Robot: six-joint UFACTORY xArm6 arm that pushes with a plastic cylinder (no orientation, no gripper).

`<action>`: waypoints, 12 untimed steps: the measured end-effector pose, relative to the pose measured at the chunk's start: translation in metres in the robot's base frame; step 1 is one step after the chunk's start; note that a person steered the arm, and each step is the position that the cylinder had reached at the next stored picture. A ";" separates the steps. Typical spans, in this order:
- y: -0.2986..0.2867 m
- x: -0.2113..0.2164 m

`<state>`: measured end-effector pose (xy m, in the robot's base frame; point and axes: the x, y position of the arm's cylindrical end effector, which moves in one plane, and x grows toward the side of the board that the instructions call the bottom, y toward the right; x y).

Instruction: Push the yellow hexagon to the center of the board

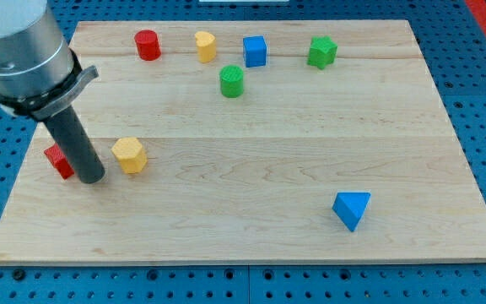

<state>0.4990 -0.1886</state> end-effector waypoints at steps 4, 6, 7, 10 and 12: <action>0.078 -0.055; 0.067 -0.102; 0.078 -0.102; 0.106 -0.085; 0.149 -0.080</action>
